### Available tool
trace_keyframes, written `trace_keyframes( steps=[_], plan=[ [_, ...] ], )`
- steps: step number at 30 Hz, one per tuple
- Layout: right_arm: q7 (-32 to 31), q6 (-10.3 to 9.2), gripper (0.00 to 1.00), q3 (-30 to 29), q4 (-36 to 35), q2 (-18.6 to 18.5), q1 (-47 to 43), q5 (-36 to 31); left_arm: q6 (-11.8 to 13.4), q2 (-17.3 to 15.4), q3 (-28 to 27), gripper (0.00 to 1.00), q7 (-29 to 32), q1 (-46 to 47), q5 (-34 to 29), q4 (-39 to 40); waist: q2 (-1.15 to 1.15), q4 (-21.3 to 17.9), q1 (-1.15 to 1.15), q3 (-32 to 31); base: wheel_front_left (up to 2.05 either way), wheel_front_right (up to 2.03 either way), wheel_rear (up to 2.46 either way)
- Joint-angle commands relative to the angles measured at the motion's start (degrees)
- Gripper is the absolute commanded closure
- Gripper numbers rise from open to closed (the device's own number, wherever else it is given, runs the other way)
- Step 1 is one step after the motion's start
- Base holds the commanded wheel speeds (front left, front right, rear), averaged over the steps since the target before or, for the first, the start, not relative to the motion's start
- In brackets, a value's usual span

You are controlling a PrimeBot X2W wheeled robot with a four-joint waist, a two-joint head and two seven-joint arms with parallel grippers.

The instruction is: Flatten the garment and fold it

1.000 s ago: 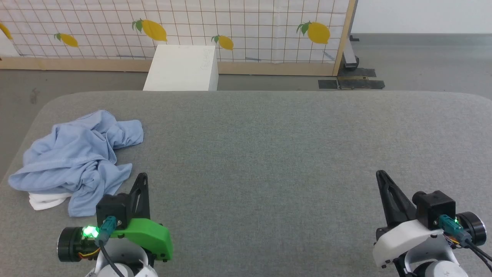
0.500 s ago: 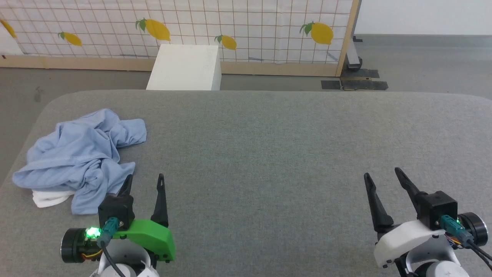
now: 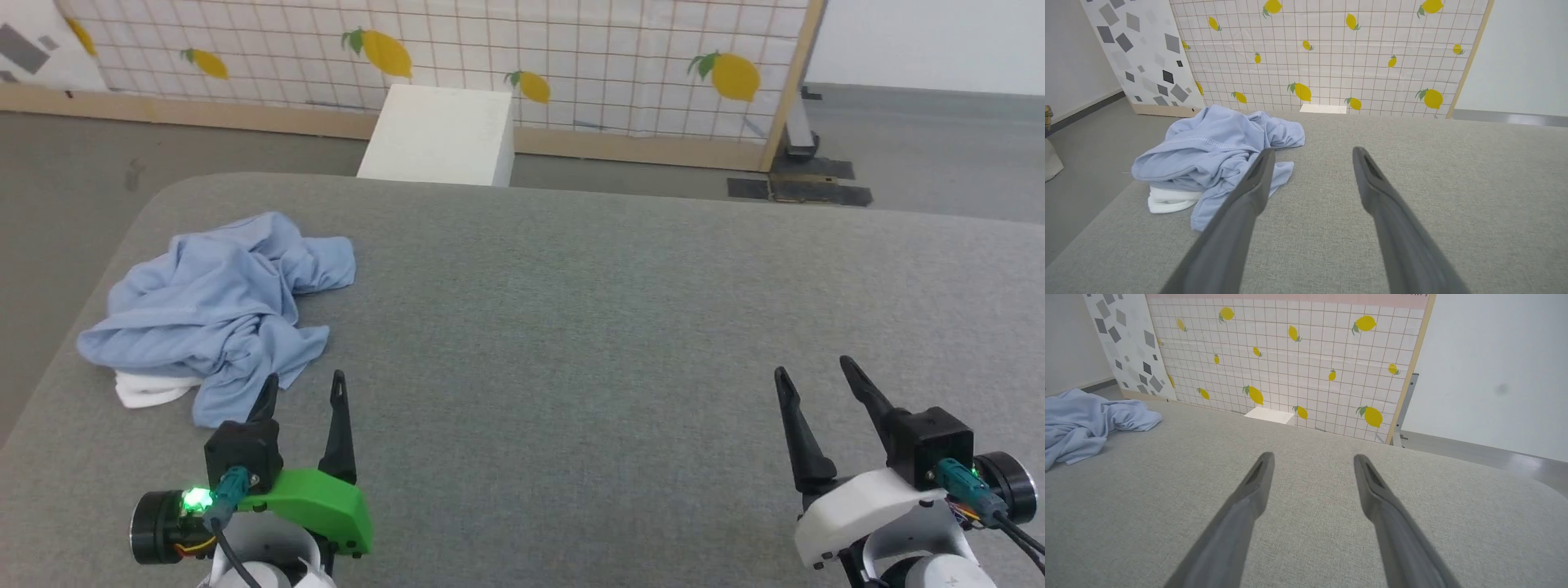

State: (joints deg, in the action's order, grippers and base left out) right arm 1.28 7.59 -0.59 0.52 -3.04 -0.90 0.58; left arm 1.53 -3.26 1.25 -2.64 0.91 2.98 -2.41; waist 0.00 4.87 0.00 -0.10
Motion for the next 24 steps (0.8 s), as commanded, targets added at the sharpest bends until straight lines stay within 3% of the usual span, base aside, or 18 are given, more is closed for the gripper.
trace_keyframes(
  steps=[1, 24],
  plan=[
    [0.6, -0.02, 0.00, 0.0, 0.2, 0.0, 0.4, 0.4, 0.4, -0.3, 0.2, 0.00, -0.5, 0.6, 0.8, -0.3, 0.00, 1.2, 0.00, 0.0, 0.00, 0.00, 0.00],
    [2.0, -0.04, 0.00, 0.9, 1.0, 0.1, 0.8, 1.5, 3.4, -1.3, -0.4, 0.00, -3.2, -1.1, 4.0, -0.3, 0.00, 8.1, 0.00, -0.3, 0.00, 0.00, 0.00]
  ],
)
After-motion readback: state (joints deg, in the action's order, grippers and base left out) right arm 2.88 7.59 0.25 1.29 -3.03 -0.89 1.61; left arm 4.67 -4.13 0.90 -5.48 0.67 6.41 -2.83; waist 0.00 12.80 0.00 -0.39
